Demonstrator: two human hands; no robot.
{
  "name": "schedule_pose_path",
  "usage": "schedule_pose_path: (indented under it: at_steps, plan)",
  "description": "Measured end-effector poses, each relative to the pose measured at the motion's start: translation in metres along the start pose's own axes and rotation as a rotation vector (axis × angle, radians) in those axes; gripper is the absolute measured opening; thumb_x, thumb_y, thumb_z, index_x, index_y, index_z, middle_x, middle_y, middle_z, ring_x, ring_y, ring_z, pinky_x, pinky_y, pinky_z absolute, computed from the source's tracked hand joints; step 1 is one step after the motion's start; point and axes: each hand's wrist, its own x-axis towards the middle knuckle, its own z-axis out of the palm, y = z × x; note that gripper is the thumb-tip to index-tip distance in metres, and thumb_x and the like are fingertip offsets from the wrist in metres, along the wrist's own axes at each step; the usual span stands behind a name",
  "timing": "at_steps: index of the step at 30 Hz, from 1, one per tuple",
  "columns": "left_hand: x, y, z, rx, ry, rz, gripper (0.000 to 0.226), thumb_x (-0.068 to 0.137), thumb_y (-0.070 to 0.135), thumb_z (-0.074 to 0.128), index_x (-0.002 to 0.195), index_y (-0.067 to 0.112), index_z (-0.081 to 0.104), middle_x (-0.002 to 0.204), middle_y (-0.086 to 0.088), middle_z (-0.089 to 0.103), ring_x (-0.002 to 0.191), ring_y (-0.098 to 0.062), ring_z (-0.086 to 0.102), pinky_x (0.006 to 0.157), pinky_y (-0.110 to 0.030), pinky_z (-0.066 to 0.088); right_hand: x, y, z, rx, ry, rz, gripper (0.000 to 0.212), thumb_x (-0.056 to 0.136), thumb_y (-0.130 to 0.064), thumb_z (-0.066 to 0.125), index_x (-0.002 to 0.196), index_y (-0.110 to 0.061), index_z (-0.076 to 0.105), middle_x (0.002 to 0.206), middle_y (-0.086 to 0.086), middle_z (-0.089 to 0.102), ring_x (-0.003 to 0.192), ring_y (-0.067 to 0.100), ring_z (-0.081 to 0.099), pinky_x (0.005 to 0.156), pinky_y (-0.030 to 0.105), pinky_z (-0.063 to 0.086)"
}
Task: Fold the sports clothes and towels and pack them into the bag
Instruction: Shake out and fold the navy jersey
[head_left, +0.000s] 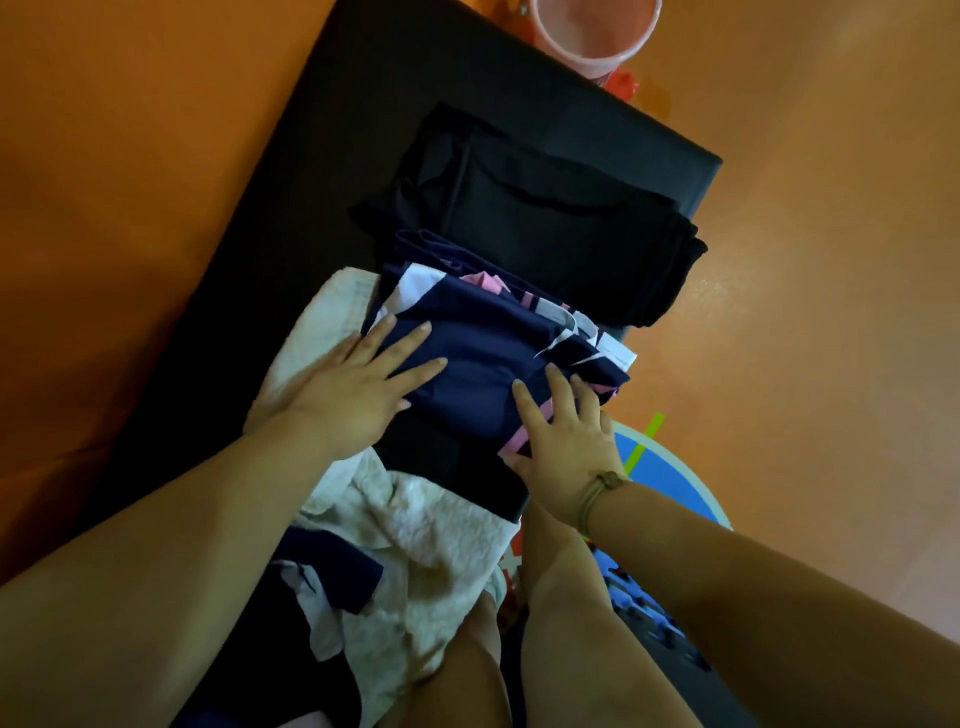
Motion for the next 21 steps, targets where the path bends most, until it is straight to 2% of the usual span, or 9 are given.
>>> schedule_pose_path:
  at_steps: [1, 3, 8, 12, 16, 18, 20, 21]
  plan:
    - [-0.002, -0.003, -0.004, 0.011, -0.062, -0.014, 0.06, 0.102, 0.039, 0.025, 0.139, 0.04, -0.022, 0.143, 0.008, -0.037, 0.143, -0.024, -0.021, 0.118, -0.04, 0.002, -0.003, -0.003, 0.002, 0.002, -0.01, 0.008, 0.078, 0.09, -0.057, 0.043, 0.149, -0.03, -0.001, 0.157, 0.008, -0.009, 0.142, 0.035, 0.0, 0.113, 0.047, 0.016]
    - [-0.006, -0.003, -0.012, -0.006, -0.081, -0.043, 0.063, 0.101, 0.039, 0.028, 0.143, 0.04, -0.019, 0.145, 0.008, -0.037, 0.142, -0.023, -0.025, 0.118, -0.038, -0.001, -0.004, -0.006, 0.002, 0.003, -0.005, 0.024, 0.076, 0.09, -0.056, 0.044, 0.149, -0.03, 0.003, 0.157, 0.008, -0.006, 0.142, 0.035, 0.002, 0.113, 0.046, 0.016]
    - [-0.033, 0.013, -0.005, -0.069, -0.012, -0.241, 0.074, 0.097, 0.042, 0.039, 0.148, 0.031, -0.014, 0.157, -0.005, -0.021, 0.145, -0.029, -0.013, 0.118, -0.043, 0.001, -0.003, -0.005, -0.005, -0.005, 0.154, -0.005, 0.076, 0.086, -0.046, 0.057, 0.149, -0.027, 0.018, 0.157, 0.014, 0.007, 0.14, 0.038, 0.01, 0.111, 0.051, 0.014]
    - [-0.064, 0.028, 0.017, -0.186, 0.016, -0.42, 0.082, 0.093, 0.044, 0.045, 0.148, 0.031, -0.014, 0.158, -0.005, -0.016, 0.145, -0.028, -0.013, 0.117, -0.048, -0.002, 0.004, -0.009, -0.009, -0.097, 0.1, -0.064, 0.082, 0.086, -0.056, 0.051, 0.149, -0.036, 0.001, 0.157, 0.009, -0.013, 0.143, 0.039, -0.008, 0.113, 0.052, 0.005]
    - [-0.092, 0.036, 0.05, -0.304, 0.005, -0.493, 0.085, 0.091, 0.044, 0.048, 0.145, 0.036, -0.016, 0.155, 0.007, -0.024, 0.144, -0.03, -0.015, 0.116, -0.053, 0.001, 0.016, -0.016, -0.004, -0.052, 0.02, 0.018, 0.081, 0.085, -0.061, 0.048, 0.148, -0.041, 0.0, 0.156, 0.006, -0.02, 0.141, 0.041, -0.015, 0.116, 0.052, 0.001]
    - [-0.1, 0.035, 0.065, -0.304, 0.063, -0.488, 0.086, 0.088, 0.044, 0.056, 0.147, 0.035, -0.006, 0.154, 0.008, -0.019, 0.146, -0.032, -0.005, 0.114, -0.056, 0.01, 0.018, -0.021, 0.0, -0.068, -0.016, 0.04, 0.08, 0.087, -0.059, 0.047, 0.148, -0.04, -0.001, 0.155, 0.006, -0.024, 0.141, 0.041, -0.018, 0.116, 0.052, -0.002]
    - [-0.105, 0.03, 0.073, -0.285, 0.151, -0.49, 0.086, 0.081, 0.041, 0.066, 0.148, 0.034, 0.014, 0.157, 0.006, -0.003, 0.145, -0.035, 0.01, 0.11, -0.057, 0.019, 0.018, -0.025, 0.001, -0.085, -0.033, 0.055, 0.078, 0.09, -0.056, 0.045, 0.148, -0.039, -0.004, 0.154, 0.007, -0.026, 0.14, 0.042, -0.02, 0.116, 0.052, -0.003]
    - [-0.106, 0.025, 0.075, -0.263, 0.161, -0.502, 0.085, 0.081, 0.04, 0.066, 0.148, 0.036, 0.015, 0.157, 0.007, -0.003, 0.145, -0.035, 0.011, 0.111, -0.055, 0.018, 0.019, -0.027, 0.002, -0.093, -0.038, 0.062, 0.077, 0.091, -0.055, 0.044, 0.148, -0.039, -0.005, 0.154, 0.008, -0.027, 0.14, 0.042, -0.02, 0.116, 0.053, -0.003]
